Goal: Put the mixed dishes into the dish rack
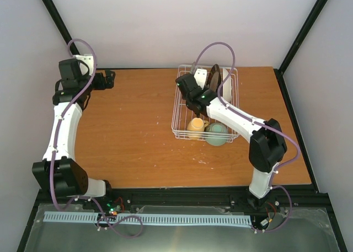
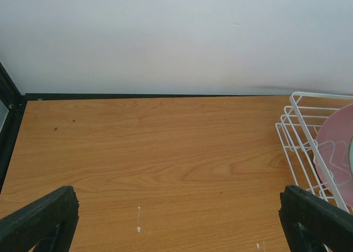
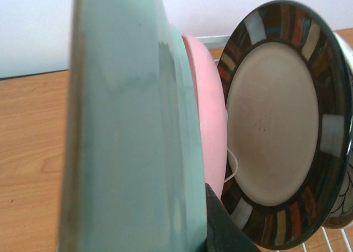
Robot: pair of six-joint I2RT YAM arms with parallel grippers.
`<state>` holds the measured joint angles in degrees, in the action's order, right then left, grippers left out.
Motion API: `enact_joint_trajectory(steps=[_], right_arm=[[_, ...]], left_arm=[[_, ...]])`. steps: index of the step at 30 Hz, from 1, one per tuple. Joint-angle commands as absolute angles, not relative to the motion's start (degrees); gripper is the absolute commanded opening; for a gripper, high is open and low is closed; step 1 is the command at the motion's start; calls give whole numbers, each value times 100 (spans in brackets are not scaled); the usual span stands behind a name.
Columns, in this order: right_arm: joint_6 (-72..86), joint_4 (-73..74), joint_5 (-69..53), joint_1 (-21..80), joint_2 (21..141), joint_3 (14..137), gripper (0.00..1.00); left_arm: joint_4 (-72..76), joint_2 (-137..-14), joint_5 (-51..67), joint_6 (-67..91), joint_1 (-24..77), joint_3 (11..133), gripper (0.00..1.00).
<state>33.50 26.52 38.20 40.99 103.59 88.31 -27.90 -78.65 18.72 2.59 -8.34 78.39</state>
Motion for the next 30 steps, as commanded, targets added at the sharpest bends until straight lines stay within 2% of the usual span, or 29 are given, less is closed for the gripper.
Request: enact_joint_trajectory(steps=[1,30], right_arm=[[3521,2282,4550,4184,10434,9340,3],[3846,2878,3836,4008,12078,10474,5]], left_arm=[[-2737,-7906,1745,119,-826,7995,100],[-2741,-8103,1734,18,-825,8037,100]])
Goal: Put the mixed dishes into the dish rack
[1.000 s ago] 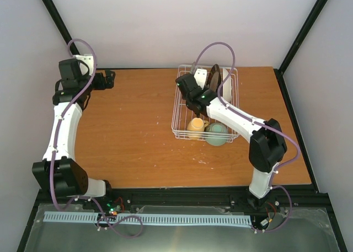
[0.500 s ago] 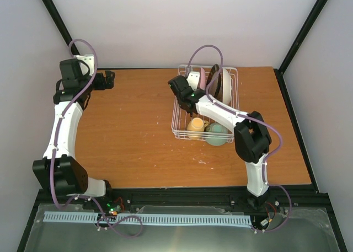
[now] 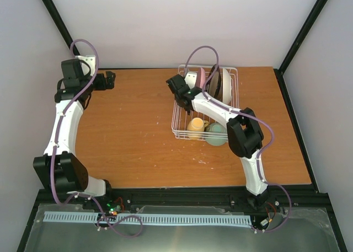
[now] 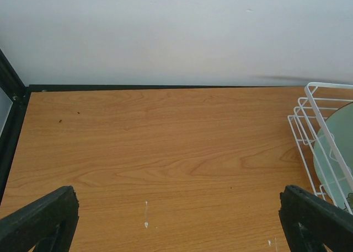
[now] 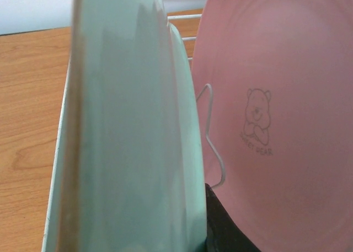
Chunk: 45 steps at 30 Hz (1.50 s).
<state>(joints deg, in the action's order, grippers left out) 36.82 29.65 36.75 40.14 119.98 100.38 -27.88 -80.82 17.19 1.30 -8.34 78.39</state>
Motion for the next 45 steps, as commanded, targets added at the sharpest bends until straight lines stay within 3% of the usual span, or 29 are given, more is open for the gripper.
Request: enact_joint_trajectory(steps=[1,4,7,13,29,40,45], right_arm=[[3863,2945,3832,4008,12123,10547,5],[3874,3089,3807,4008,12217,10667,14],[3870,3162,3818,4008,12237,10705,40],[3886,3191,3954,4008,12061,10620,58],[3533,2629,4063,4032,10443,9596,63],[2049,1219,3820,4100,7903,7844,69],[1431,909,4315,4094,6822,6982,71]], left_arm=[[-2748,-8102,1743,18,-826,8042,100],[-2758,-8100,1740,18,-826,8034,100],[-2751,-8090,1734,18,-826,8034,100],[-2765,-8112,1744,22,-822,8035,100],[-2766,-8031,1659,31,-826,7984,100],[-1275,-6984,2188,498,-835,6675,100],[-449,-6757,2819,968,-843,6061,100]])
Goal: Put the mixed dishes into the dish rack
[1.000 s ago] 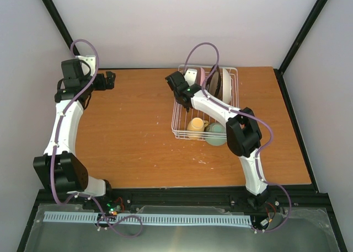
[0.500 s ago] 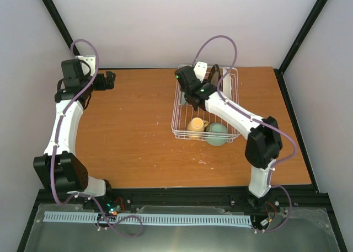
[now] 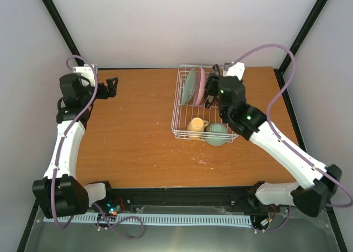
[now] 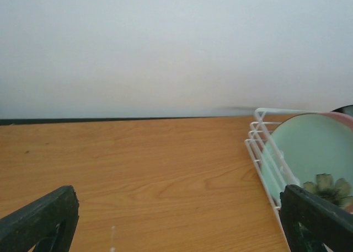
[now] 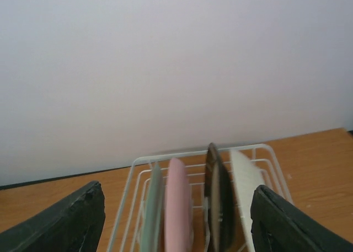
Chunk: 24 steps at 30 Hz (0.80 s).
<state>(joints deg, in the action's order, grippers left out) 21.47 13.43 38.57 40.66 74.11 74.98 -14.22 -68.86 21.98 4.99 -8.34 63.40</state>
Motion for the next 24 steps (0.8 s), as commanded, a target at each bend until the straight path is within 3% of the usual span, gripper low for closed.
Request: enact_joint_trajectory(steps=[1,11,24], right_arm=[[1315,866,4467,4083,6639,6826,71],[856,858,5297,4006,5320,5437,72],[825,826,5333,3868,4759,5093,72]], left_arm=[[-323,-6770,3000,1038,-839,5960,100],[480,-6957,3314,1916,-842,5541,100],[605,-7035,3409,2103,-844,5572,100]])
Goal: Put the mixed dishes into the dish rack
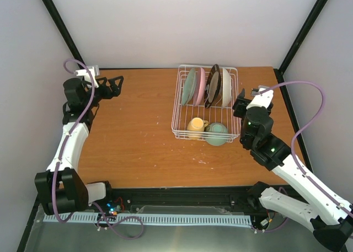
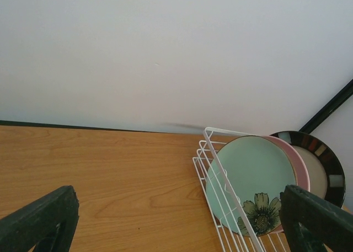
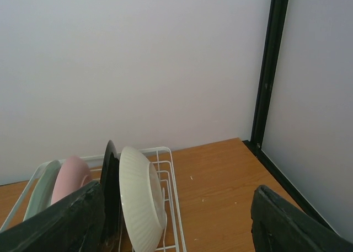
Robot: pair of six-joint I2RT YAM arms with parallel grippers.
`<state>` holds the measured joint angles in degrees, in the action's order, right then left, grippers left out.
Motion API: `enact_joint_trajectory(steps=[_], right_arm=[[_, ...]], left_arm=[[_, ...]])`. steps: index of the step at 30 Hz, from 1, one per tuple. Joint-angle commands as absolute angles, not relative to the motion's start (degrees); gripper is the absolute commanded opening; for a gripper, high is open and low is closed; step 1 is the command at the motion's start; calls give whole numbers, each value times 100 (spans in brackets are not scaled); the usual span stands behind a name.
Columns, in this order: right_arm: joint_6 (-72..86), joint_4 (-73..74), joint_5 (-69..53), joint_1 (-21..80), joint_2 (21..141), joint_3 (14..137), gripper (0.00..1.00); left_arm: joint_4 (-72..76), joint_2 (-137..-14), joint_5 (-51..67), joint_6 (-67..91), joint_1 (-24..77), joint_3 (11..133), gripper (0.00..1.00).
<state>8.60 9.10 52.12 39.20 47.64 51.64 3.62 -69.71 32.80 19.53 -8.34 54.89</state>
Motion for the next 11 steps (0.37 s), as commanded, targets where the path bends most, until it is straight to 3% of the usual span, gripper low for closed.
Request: enact_joint_trajectory(steps=[1,11], right_arm=[[815,837,5324,3867,4774,5089,72],[892,967,5345,3815,4814,5106,72]], left_arm=[[606,-7044,3418,2114,-844,5572,100],[633,-7057,3402,2172,-837,5581,100]])
